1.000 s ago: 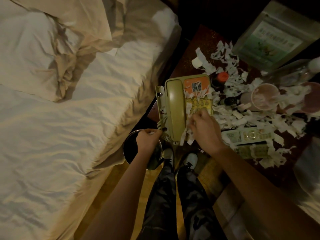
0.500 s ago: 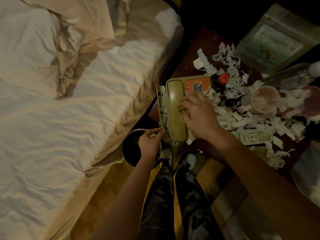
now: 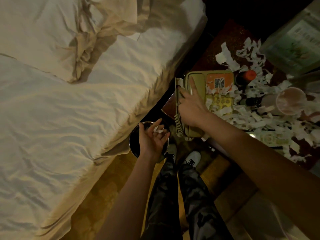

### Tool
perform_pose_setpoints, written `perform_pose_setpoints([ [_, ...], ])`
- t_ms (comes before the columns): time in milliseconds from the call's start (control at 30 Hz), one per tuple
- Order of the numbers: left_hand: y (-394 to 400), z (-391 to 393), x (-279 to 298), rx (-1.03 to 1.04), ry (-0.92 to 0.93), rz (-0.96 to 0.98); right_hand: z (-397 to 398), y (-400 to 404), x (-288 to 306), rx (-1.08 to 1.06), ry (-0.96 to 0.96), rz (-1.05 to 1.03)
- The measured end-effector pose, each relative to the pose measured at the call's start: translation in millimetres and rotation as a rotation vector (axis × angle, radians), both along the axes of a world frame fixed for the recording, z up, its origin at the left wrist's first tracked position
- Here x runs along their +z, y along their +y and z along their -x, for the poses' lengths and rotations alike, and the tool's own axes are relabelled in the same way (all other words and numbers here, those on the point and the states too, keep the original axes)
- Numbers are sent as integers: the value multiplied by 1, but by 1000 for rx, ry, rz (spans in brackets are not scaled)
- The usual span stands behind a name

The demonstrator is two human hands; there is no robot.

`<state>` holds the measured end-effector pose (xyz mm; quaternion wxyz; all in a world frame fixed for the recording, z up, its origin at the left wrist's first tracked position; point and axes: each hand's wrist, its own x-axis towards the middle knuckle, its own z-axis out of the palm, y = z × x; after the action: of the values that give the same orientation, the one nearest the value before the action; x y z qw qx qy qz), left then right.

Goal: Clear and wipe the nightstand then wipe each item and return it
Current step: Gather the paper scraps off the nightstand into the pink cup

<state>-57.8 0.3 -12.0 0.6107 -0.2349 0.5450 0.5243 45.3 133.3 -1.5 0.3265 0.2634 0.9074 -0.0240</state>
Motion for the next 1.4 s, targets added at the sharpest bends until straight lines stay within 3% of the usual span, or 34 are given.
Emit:
perform_pose_setpoints([
  [167, 5, 2, 5, 58, -66, -39, -7, -2, 11, -157, 173, 88],
  [267, 12, -2, 11, 56, -67, -74, -19, -17, 31, -480, 505, 226],
  [333, 15, -8, 15, 33, -82, -113, -28, -36, 46, -574, 703, 322],
  [533, 28, -31, 32, -64, -134, -140, -57, -70, 68, -593, 808, 464],
  [600, 32, -40, 33, -84, -108, -109, -68, -74, 69, -735, 919, 482],
  [700, 35, -49, 31, -134, -117, -64, -88, -74, 69, -1116, 1143, 402],
  [767, 36, -52, 27, -176, -110, -31, -102, -67, 63, -1309, 1071, 254],
  [833, 37, -55, 26, -303, 5, -6, -115, -57, 47, -1323, 809, 166],
  [933, 41, -63, 30, -564, 302, -20, -122, -49, 26, -1146, 474, 242],
  [1033, 46, -66, 29, -772, 535, -66, -115, -47, 14, -926, 377, 210],
  [1133, 50, -68, 25, -877, 666, -58, -111, -46, -1, -825, 403, 127],
  [1267, 53, -71, 25, -1024, 756, -84, -117, -40, -15, -953, 599, 122],
  [1333, 54, -72, 26, -1055, 666, -66, -122, -35, -18, -1037, 693, 122],
  [1400, 56, -77, 31, -970, 457, -48, -127, -32, -12, -1200, 839, 104],
])
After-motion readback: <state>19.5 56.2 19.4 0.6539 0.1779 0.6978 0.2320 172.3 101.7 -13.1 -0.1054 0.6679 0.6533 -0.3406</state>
